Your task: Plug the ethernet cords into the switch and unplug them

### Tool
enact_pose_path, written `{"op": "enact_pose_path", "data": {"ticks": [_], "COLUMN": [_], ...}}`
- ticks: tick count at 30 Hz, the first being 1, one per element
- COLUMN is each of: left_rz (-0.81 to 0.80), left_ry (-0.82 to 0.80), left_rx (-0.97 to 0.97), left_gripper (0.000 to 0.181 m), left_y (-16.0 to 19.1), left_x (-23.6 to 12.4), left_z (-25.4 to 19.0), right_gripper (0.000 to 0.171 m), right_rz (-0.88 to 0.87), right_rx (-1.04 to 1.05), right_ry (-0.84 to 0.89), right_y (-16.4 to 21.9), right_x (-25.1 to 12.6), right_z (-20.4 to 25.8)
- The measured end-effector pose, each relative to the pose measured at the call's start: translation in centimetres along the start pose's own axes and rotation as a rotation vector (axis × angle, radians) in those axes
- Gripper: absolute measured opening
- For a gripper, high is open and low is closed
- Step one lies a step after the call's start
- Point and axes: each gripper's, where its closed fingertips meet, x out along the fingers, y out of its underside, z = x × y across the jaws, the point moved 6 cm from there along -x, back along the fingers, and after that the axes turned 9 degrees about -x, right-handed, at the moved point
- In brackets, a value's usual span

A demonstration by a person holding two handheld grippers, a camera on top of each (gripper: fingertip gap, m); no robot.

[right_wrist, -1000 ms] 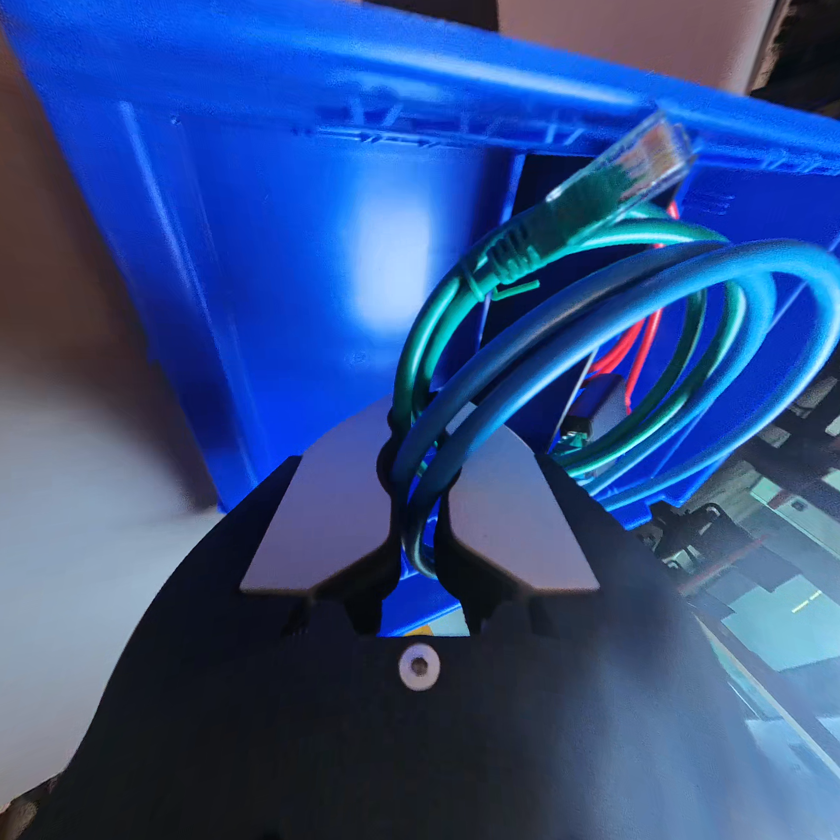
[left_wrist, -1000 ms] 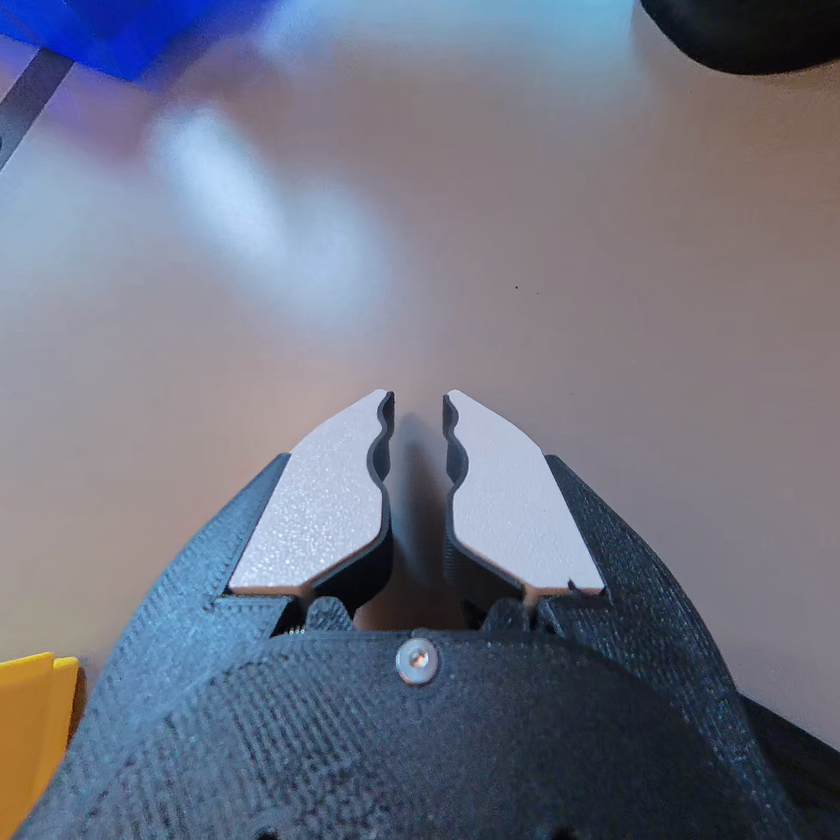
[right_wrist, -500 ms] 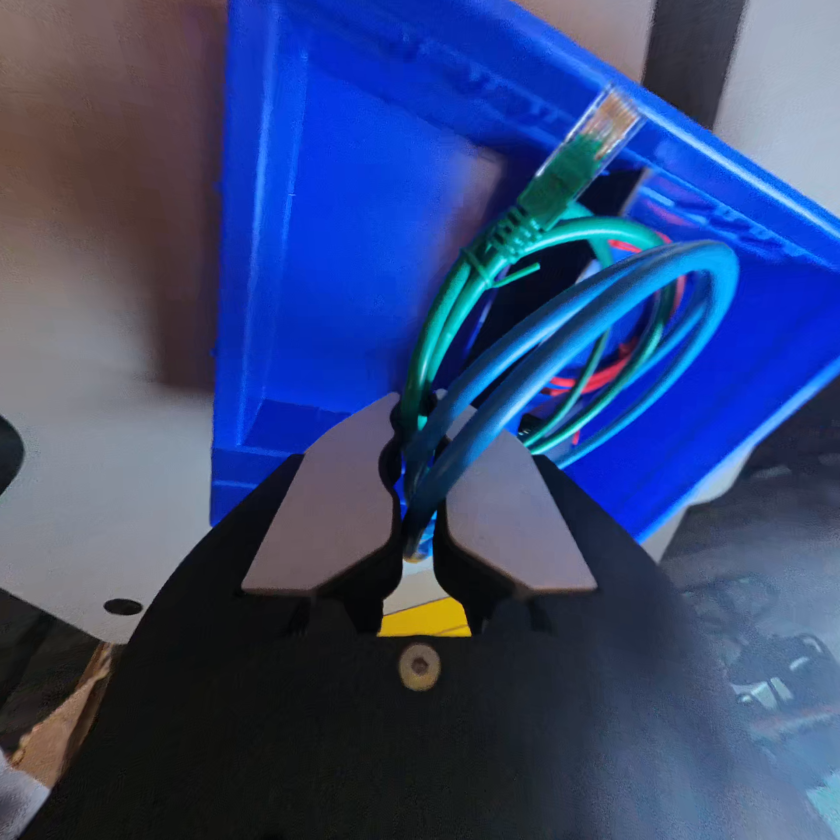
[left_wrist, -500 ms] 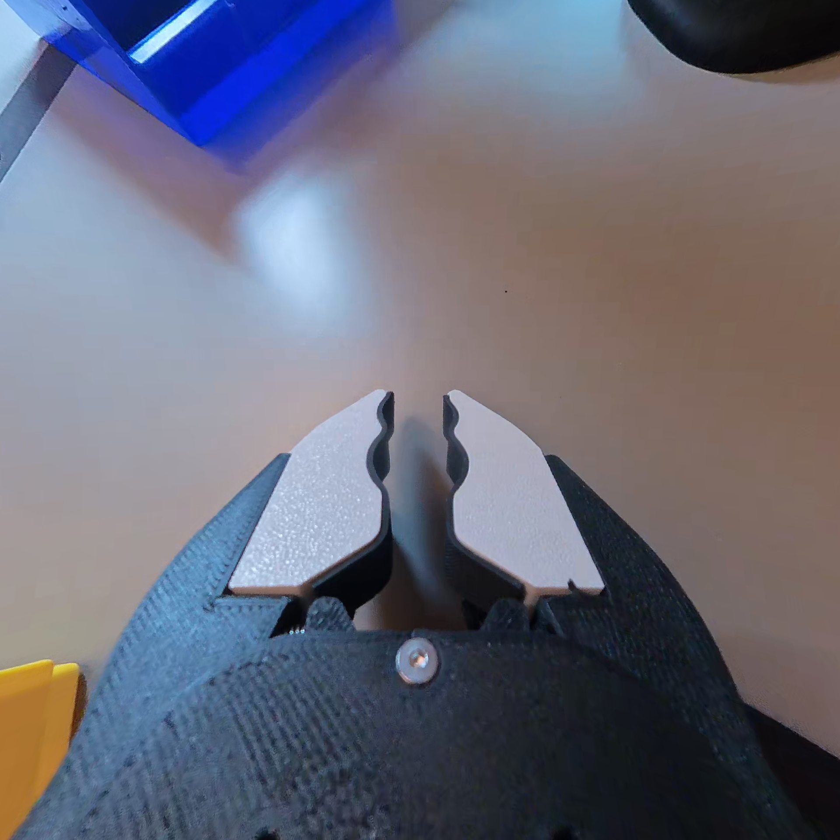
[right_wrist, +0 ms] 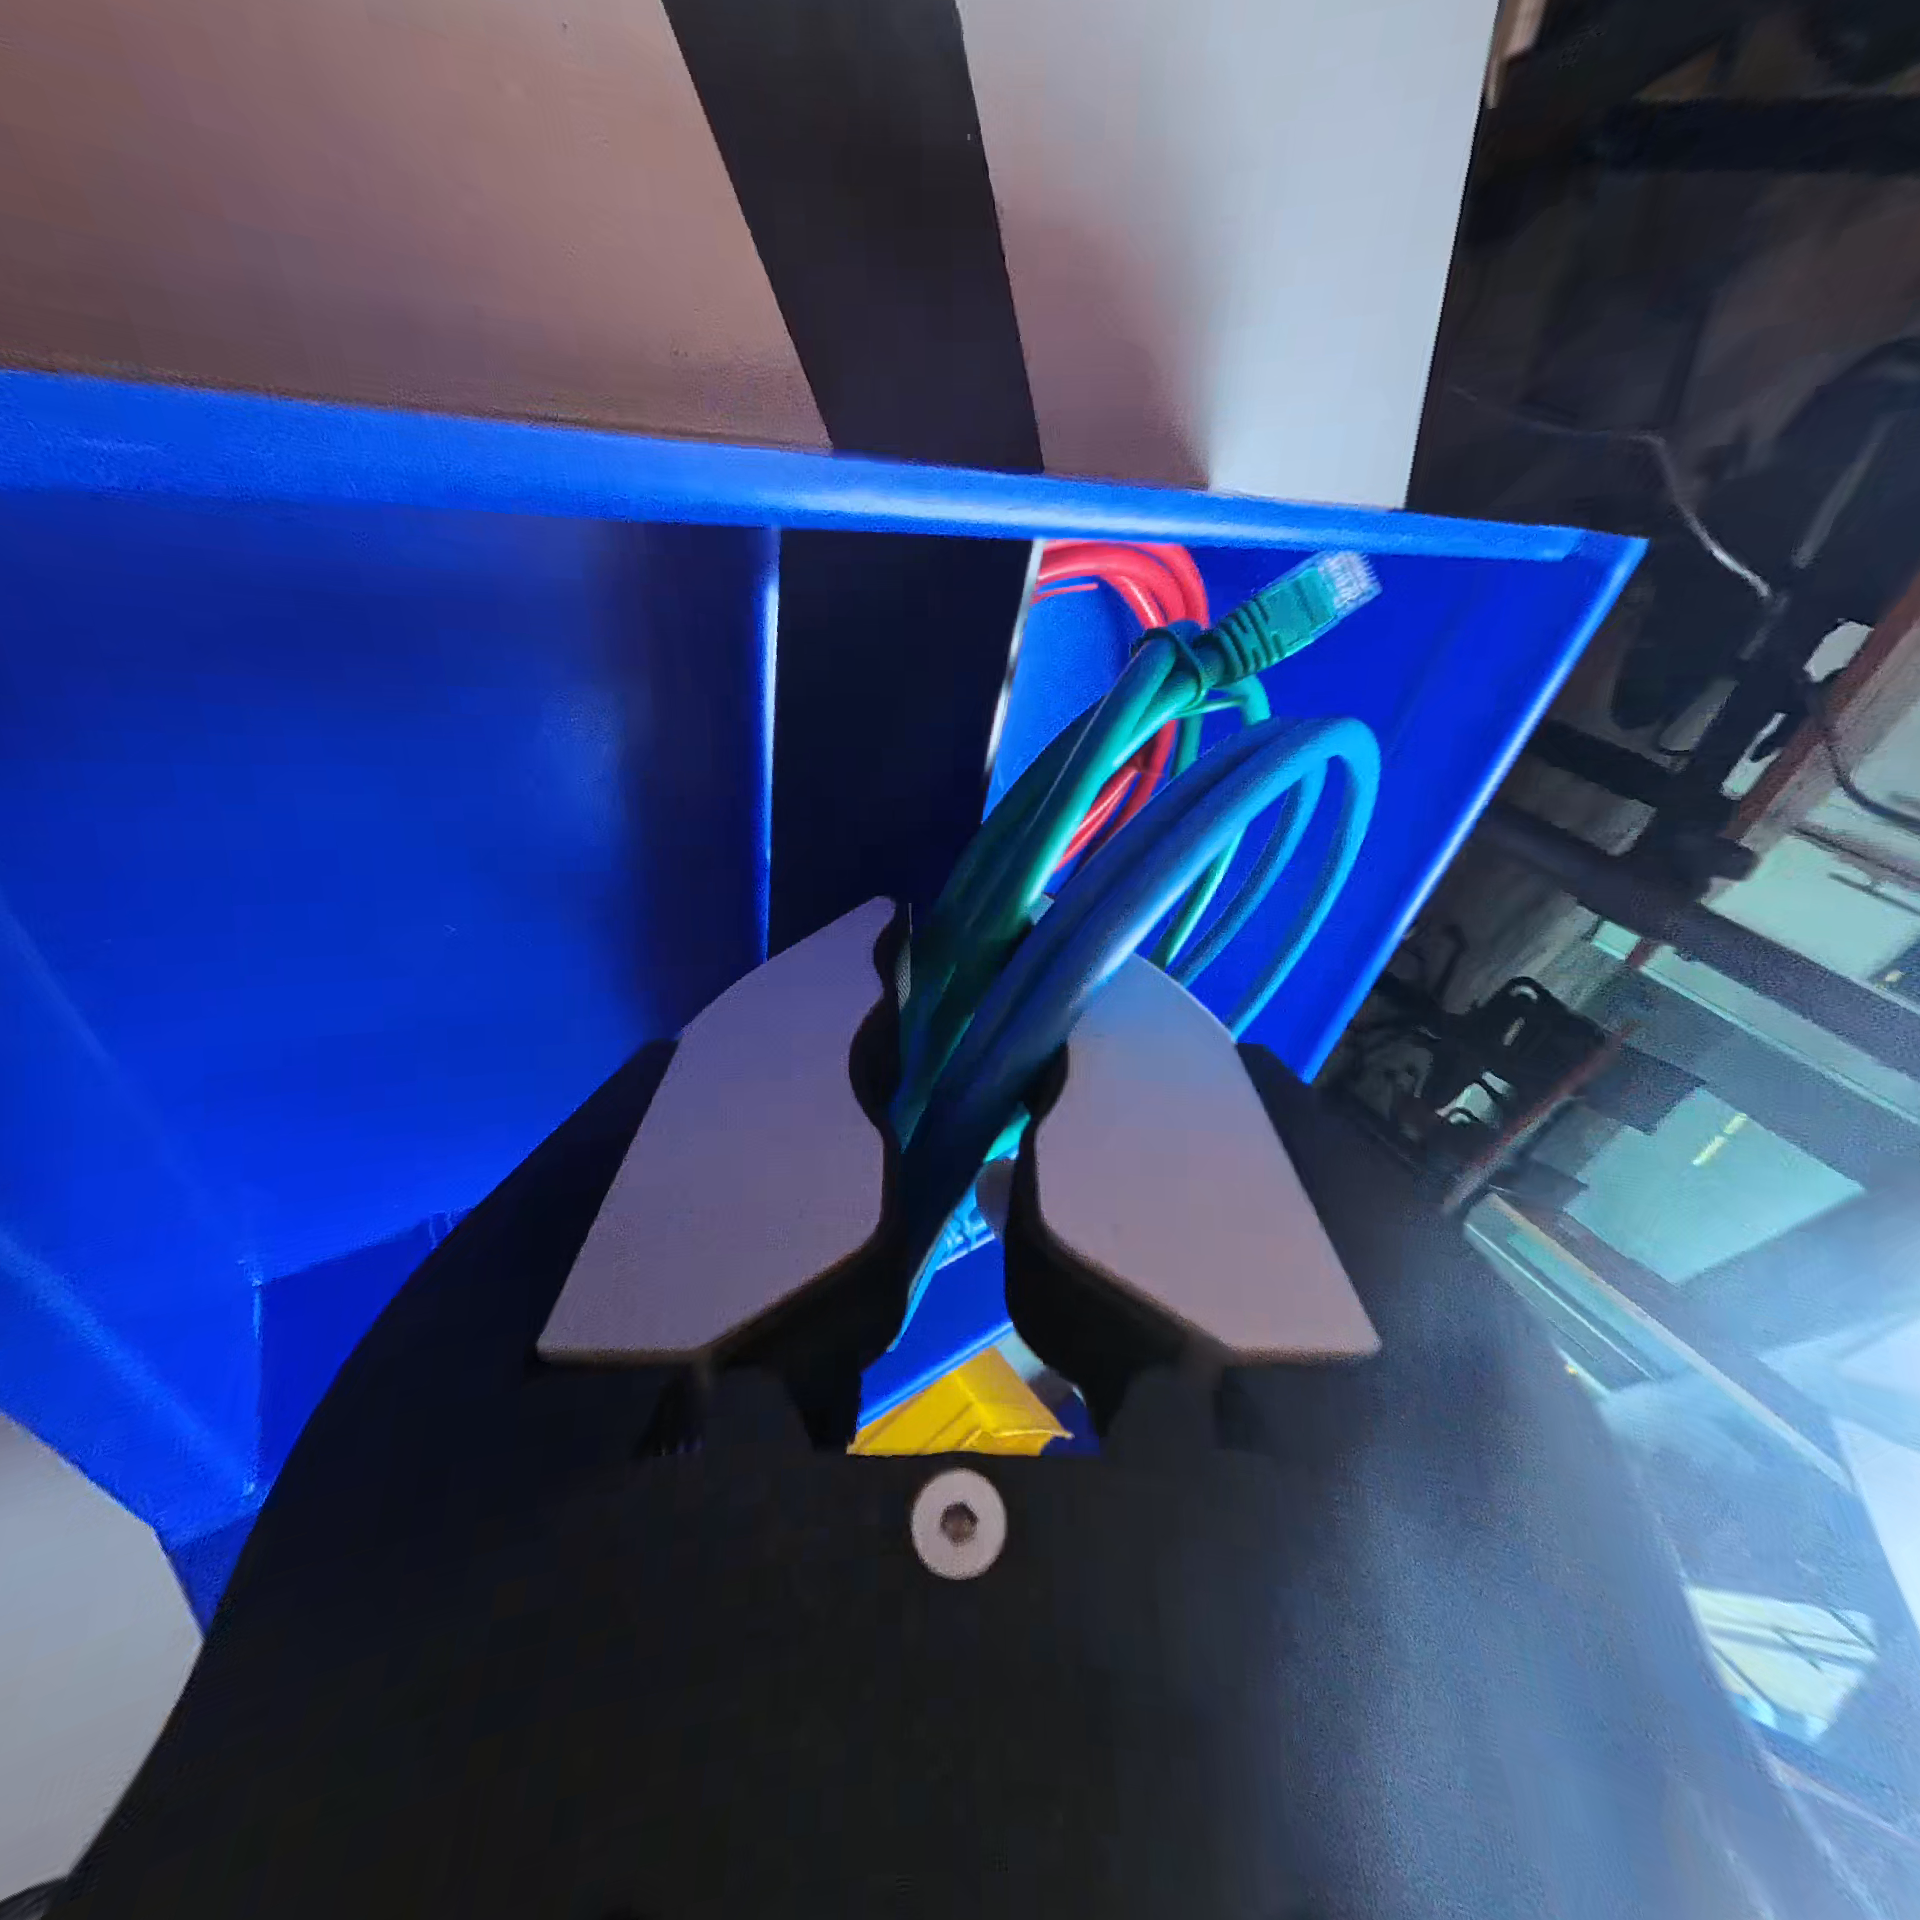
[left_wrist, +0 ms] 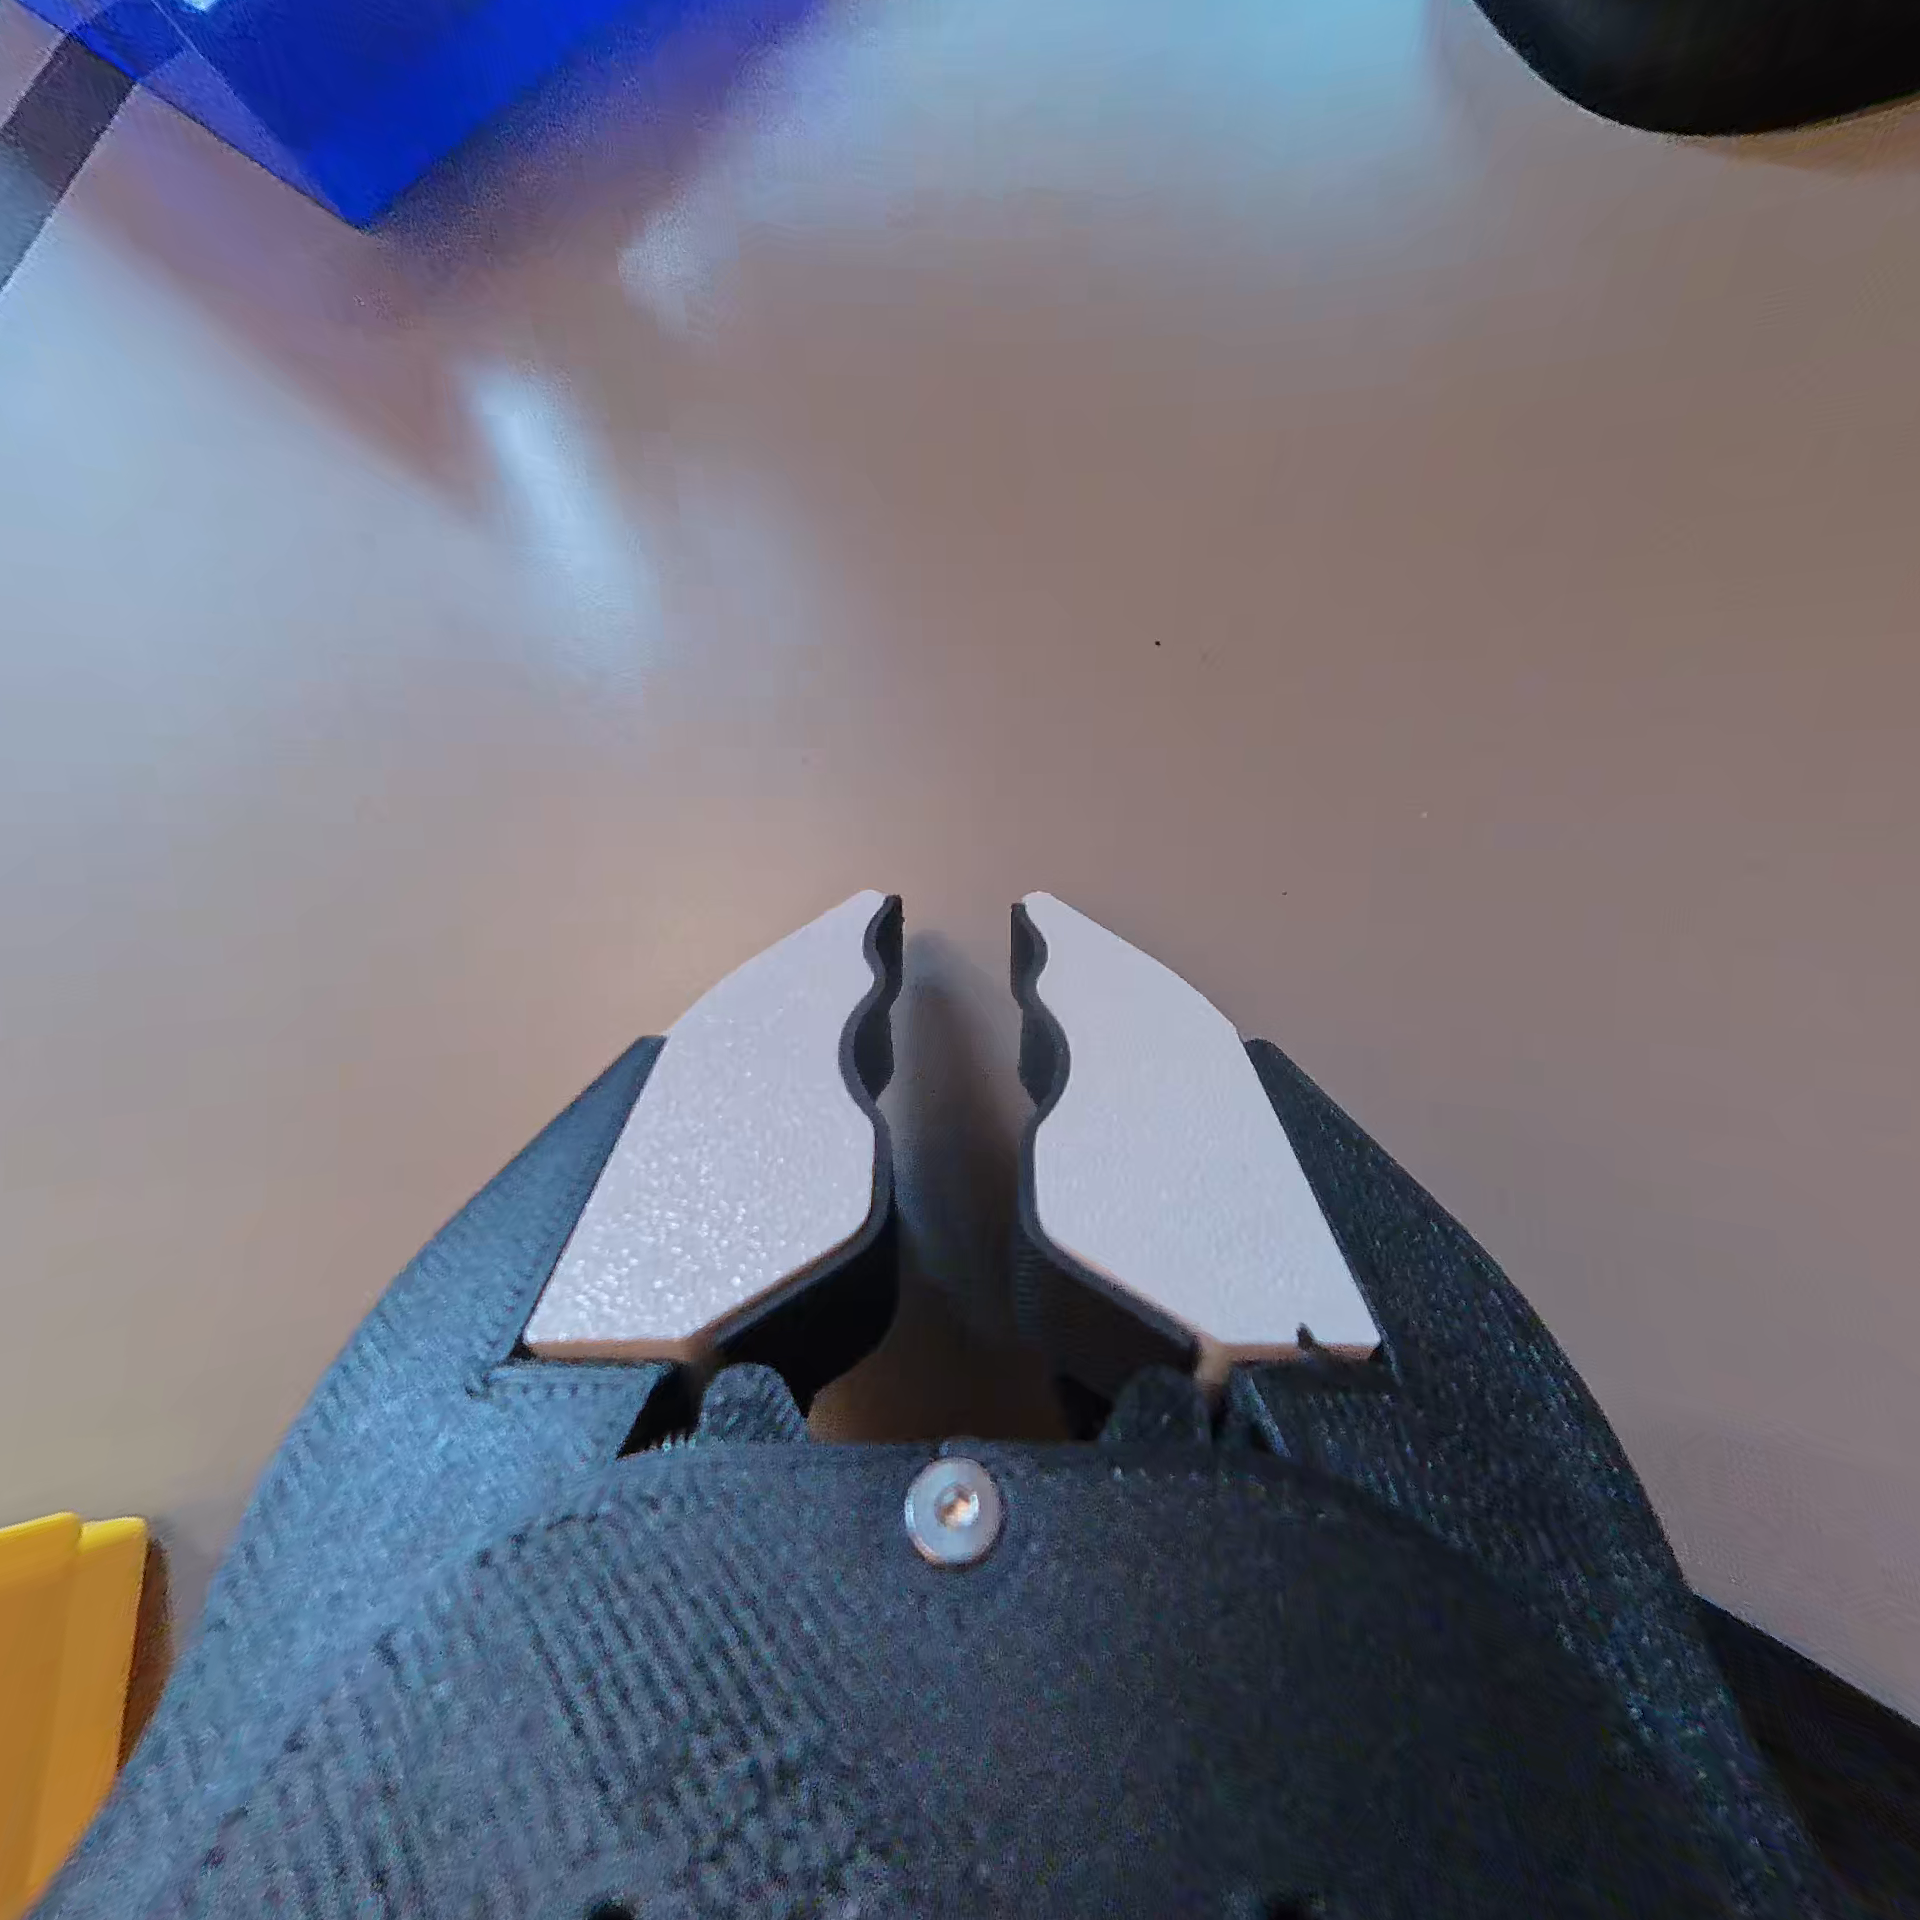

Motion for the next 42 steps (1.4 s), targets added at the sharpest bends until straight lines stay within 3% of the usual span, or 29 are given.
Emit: {"op": "enact_pose_path", "data": {"ticks": [5, 9, 13, 16, 21, 23, 25, 28, 31, 33, 37, 42], "left_rz": [-0.003, -0.026, -0.061, -0.1, -0.148, -0.042, 0.093, 0.255, 0.43, 0.509, 0.434, 0.366], "left_ry": [-0.003, -0.015, -0.042, -0.113, -0.313, -0.377, -0.445, -0.51, -0.549, -0.586, -0.558, -0.467], "left_rx": [0.005, -0.001, -0.007, 0.0, -0.041, -0.085, -0.122, -0.171, -0.111, 0.001, 0.128, 0.282], "left_gripper": [0.02, 0.02, 0.02, 0.022, 0.026, 0.042, 0.048, 0.055, 0.056, 0.034, 0.029, 0.03], "left_y": [0.0, -0.3, -0.7, -1.4, -2.3, -1.3, 0.4, 3.2, 6.0, 7.0, 4.7, 1.8], "left_x": [-0.1, -0.3, -0.9, -2.3, -7.7, -10.0, -11.9, -13.3, -12.2, -10.9, -7.7, -4.2], "left_z": [0.0, 0.3, 0.7, 1.5, 4.9, 6.7, 8.5, 10.7, 11.7, 12.0, 10.4, 7.3], "right_gripper": [0.038, 0.062, 0.057, 0.056, 0.058, 0.054, 0.029, 0.028, 0.028, 0.028, 0.031, 0.036], "right_rz": [0.02, -0.188, -0.413, -0.445, -0.283, -0.256, -0.271, -0.241, -0.259, -0.297, -0.361, -0.785], "right_rx": [-0.043, 0.055, 0.104, 0.049, -0.023, 0.003, -0.001, -0.04, -0.092, -0.121, -0.136, 0.273], "right_ry": [0.018, -0.115, -0.094, -0.099, -0.139, -0.181, -0.187, -0.184, -0.157, -0.145, -0.037, 0.042], "right_y": [-0.1, -0.6, -0.4, 0.0, 0.7, 1.0, 1.2, 2.0, 2.8, 3.1, 3.5, 6.8], "right_x": [-0.7, -4.2, -9.1, -10.4, -5.4, -3.0, -2.1, -2.6, -3.8, -5.0, -7.7, -15.9], "right_z": [0.3, 1.3, 2.5, 6.4, 12.7, 13.6, 14.1, 15.1, 17.5, 19.5, 23.2, 25.4]}}
